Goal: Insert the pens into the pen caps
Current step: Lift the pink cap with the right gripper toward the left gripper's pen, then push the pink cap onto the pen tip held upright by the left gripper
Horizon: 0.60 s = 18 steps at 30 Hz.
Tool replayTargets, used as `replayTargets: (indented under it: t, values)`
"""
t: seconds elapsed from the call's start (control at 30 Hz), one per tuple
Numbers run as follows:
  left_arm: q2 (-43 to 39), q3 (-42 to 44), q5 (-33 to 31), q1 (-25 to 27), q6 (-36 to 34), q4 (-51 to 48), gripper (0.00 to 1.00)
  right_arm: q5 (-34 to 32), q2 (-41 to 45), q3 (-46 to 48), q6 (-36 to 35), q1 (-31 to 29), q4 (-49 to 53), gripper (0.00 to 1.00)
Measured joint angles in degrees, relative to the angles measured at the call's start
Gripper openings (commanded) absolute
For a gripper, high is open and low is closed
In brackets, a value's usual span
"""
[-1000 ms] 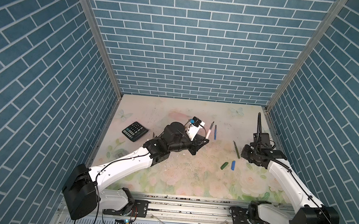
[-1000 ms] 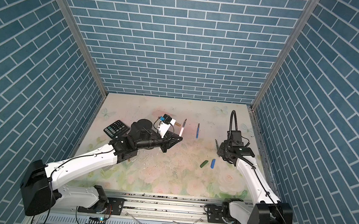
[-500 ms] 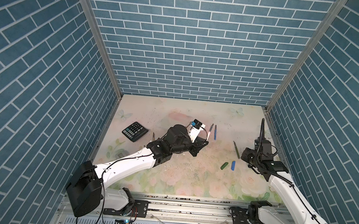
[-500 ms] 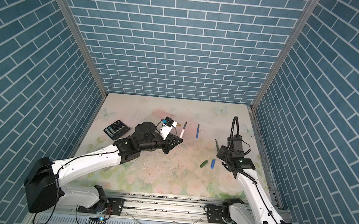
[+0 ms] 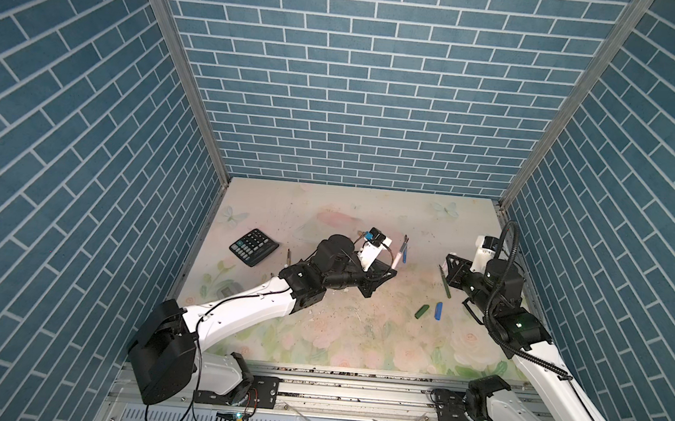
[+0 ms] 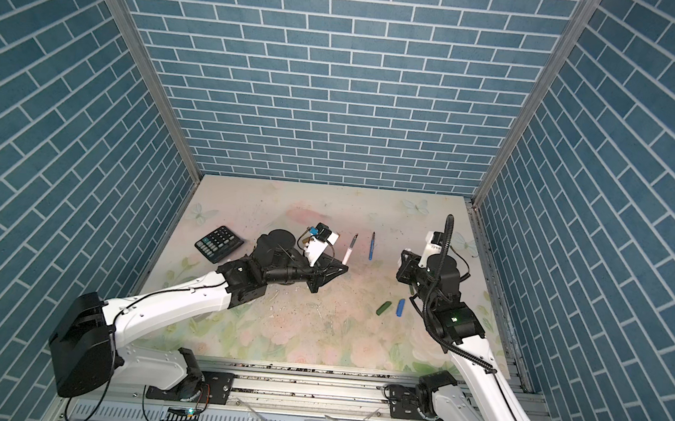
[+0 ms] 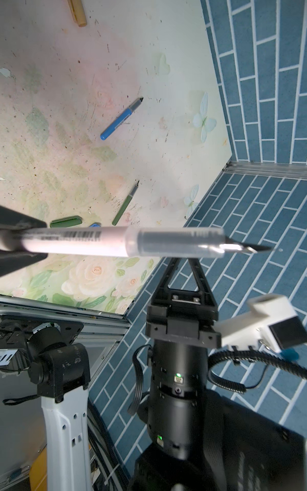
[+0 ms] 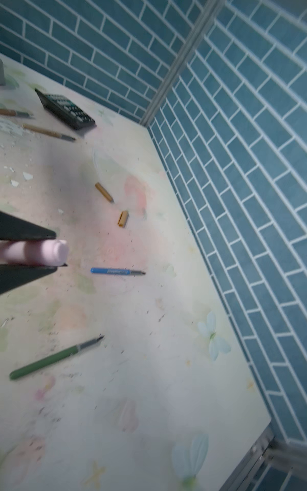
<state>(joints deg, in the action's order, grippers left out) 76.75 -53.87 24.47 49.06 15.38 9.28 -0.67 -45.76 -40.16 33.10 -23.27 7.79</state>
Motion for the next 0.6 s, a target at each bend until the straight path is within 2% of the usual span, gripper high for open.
replayTargets:
  t: [0.2,0.6]
  values:
    - [0.0,0.0,0.6,0.1,0.0,-0.1,0.0,0.1,-1.6,-6.4,-0.1,-5.9,-7.5,0.12]
    - [0.9,-0.2,1.1,0.2,-0.7,-1.8,0.0,5.0,-9.2,-12.8,-0.2,-8.6,-13.2,0.12]
